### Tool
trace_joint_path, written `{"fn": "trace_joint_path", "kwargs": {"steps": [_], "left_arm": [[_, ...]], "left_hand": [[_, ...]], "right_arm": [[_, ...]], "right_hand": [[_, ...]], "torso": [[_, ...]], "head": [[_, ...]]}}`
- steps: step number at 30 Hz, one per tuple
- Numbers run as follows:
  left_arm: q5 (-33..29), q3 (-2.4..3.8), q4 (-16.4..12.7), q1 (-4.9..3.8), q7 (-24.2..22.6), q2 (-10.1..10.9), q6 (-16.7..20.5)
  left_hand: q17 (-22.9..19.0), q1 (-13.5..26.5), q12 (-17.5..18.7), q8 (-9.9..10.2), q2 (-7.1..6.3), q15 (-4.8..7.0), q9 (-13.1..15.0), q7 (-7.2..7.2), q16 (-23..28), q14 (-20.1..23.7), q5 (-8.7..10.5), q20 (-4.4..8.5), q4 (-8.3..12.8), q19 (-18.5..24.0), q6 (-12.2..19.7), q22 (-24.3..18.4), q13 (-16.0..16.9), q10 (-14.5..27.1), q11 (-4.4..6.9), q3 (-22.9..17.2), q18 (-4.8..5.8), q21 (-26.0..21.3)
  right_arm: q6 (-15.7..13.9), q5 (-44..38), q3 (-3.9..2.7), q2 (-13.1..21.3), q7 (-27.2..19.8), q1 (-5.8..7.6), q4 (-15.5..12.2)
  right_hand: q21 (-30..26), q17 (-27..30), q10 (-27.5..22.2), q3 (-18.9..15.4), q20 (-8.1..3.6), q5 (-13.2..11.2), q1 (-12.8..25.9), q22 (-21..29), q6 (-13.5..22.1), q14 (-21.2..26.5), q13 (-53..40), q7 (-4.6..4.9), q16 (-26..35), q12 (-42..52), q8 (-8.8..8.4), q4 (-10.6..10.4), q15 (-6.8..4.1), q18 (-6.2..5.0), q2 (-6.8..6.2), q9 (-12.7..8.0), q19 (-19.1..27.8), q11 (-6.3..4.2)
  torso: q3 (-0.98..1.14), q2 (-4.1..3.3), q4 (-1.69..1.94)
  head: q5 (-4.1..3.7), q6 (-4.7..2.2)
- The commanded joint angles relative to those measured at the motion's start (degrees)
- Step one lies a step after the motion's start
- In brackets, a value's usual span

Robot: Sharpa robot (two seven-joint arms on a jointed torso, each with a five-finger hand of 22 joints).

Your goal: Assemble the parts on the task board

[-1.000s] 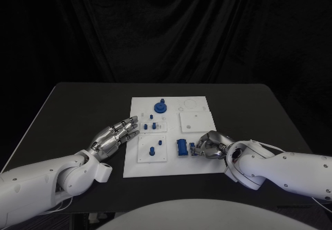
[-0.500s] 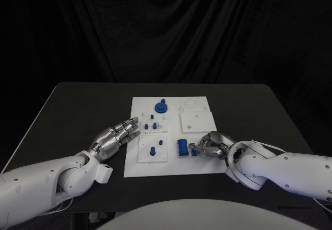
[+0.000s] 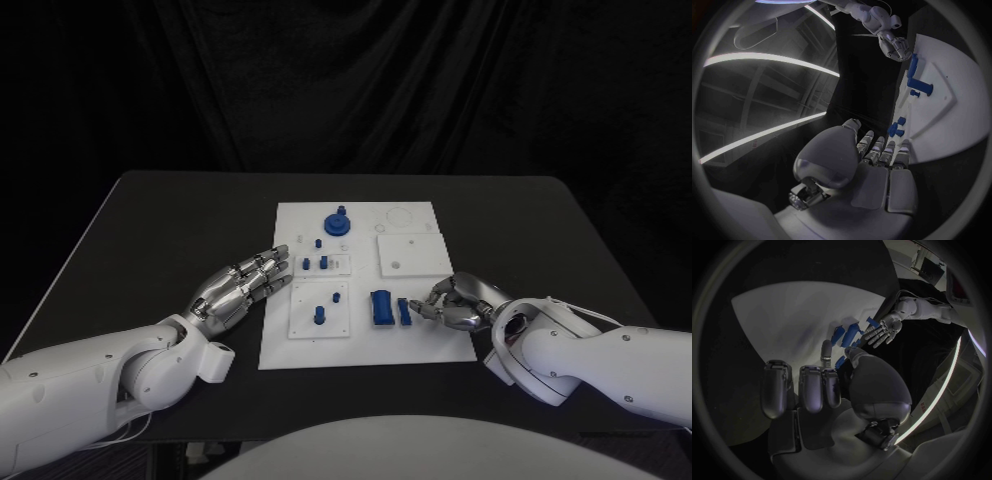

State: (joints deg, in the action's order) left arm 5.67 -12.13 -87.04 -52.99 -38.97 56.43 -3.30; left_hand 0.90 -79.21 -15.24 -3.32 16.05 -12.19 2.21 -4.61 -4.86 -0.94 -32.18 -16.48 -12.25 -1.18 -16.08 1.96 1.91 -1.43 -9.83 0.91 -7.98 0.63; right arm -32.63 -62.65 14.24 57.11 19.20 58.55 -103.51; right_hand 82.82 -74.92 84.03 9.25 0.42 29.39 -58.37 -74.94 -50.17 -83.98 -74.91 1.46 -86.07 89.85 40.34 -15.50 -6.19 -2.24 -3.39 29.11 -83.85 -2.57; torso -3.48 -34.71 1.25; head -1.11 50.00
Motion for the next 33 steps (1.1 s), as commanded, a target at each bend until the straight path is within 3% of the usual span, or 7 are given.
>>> {"fn": "trace_joint_path", "kwargs": {"steps": [1, 10, 12, 15, 24, 33], "left_arm": [[-0.2, 0.03, -0.1, 0.12, -1.6, -0.1, -0.5], [-0.2, 0.03, -0.1, 0.15, -1.5, -0.1, -0.5], [-0.2, 0.03, 0.0, 0.15, -1.5, -0.1, -0.5], [-0.2, 0.03, 0.0, 0.16, -1.5, -0.1, -0.5], [-0.2, 0.03, 0.0, 0.2, -1.5, -0.2, -0.6], [-0.2, 0.03, 0.1, 0.23, -1.5, -0.3, -0.6]], "left_hand": [[0.1, -0.5, -0.2, 0.3, 0.03, -0.42, 0.0, -0.16, -0.2, 0.2, -0.19, -0.16, 0.1, -0.3, 0.0, 0.0, 0.1, 0.0, -0.55, -0.3, -0.21, 0.3], [0.1, -0.4, -0.2, 0.3, 0.0, -0.46, 0.0, -0.11, -0.3, 0.1, -0.17, -0.16, 0.1, -0.3, 0.0, 0.0, 0.1, 0.0, -0.59, -0.4, -0.17, 0.3], [0.1, -0.4, -0.2, 0.3, 0.0, -0.46, 0.0, -0.11, -0.3, 0.1, -0.17, -0.16, 0.1, -0.3, 0.0, 0.0, 0.1, 0.0, -0.59, -0.4, -0.17, 0.3], [0.1, -0.4, -0.2, 0.3, 0.0, -0.46, 0.0, -0.11, -0.3, 0.1, -0.17, -0.16, 0.1, -0.3, 0.0, 0.0, 0.1, 0.0, -0.59, -0.4, -0.17, 0.3], [0.1, -0.4, -0.2, 0.3, 0.0, -0.46, 0.0, -0.11, -0.3, 0.1, -0.17, -0.16, 0.1, -0.3, 0.0, 0.0, 0.1, 0.0, -0.59, -0.4, -0.17, 0.3], [0.1, -0.3, -0.2, 0.3, -0.02, -0.5, 0.0, -0.06, -0.3, 0.1, -0.15, -0.15, 0.1, -0.4, 0.1, 0.0, 0.1, 0.0, -0.65, -0.5, -0.12, 0.3]], "right_arm": [[2.3, 0.0, 0.03, 0.5, 0.8, -0.37, -0.8], [4.8, 0.0, 0.03, 0.4, 2.1, -0.76, -1.0], [5.1, 0.0, 0.03, 0.2, 2.2, -0.81, -0.9], [5.4, 0.0, 0.03, 0.0, 2.2, -0.89, -0.9], [5.0, 0.0, 0.02, -0.6, 2.1, -1.04, -0.3], [3.7, 0.0, 0.01, -1.0, 1.2, -1.07, 0.0]], "right_hand": [[0.5, -6.4, 6.0, -0.2, -0.16, 1.0, -2.4, -12.7, -0.1, -4.5, -15.1, -0.33, -0.4, 0.2, 1.14, 0.8, 0.03, 0.45, -0.6, 0.6, -3.4, -0.23], [0.5, -6.5, 6.0, -1.8, -0.93, 0.1, -6.3, -12.7, 0.5, -4.5, -15.1, -1.62, -0.5, 0.2, 7.5, 0.4, -0.85, 0.45, -0.66, 5.6, -3.5, -1.32], [0.5, -6.5, 6.0, -2.3, -1.25, -0.7, -7.5, -12.7, 1.0, -4.5, -15.1, -2.08, -0.5, 0.2, 10.04, 0.4, -1.21, 0.45, -0.66, 7.6, -3.5, -1.74], [0.5, -6.5, 6.0, -2.9, -1.48, -1.1, -8.2, -12.7, 1.6, -4.5, -15.1, -2.38, -0.5, 0.2, 11.98, 0.0, -1.43, 0.44, -0.49, 9.3, -3.4, -2.01], [0.5, -6.5, 6.0, -3.3, -1.66, -1.5, -8.3, -12.7, 1.9, -4.5, -15.1, -2.63, -0.5, 0.2, 13.49, -0.7, -1.61, 0.43, -0.03, 10.7, -3.4, -2.23], [0.3, -6.3, 6.0, -3.6, -1.83, -1.7, -7.4, -12.6, 1.8, -4.5, -15.1, -2.88, -0.4, 0.2, 14.56, -1.2, -1.79, 0.4, 1.32, 11.7, -3.4, -2.45]], "torso": [[-0.01, 0.07, 0.01], [-0.04, 0.0, -0.04], [-0.04, 0.04, -0.02], [-0.01, 0.03, 0.0], [-0.04, -0.02, 0.04], [-0.02, 0.03, -0.01]], "head": [[-0.09, 0.0], [-0.1, 0.0], [-0.09, 0.0], [-0.04, 0.0], [-0.13, 0.0], [-0.11, 0.0]]}}
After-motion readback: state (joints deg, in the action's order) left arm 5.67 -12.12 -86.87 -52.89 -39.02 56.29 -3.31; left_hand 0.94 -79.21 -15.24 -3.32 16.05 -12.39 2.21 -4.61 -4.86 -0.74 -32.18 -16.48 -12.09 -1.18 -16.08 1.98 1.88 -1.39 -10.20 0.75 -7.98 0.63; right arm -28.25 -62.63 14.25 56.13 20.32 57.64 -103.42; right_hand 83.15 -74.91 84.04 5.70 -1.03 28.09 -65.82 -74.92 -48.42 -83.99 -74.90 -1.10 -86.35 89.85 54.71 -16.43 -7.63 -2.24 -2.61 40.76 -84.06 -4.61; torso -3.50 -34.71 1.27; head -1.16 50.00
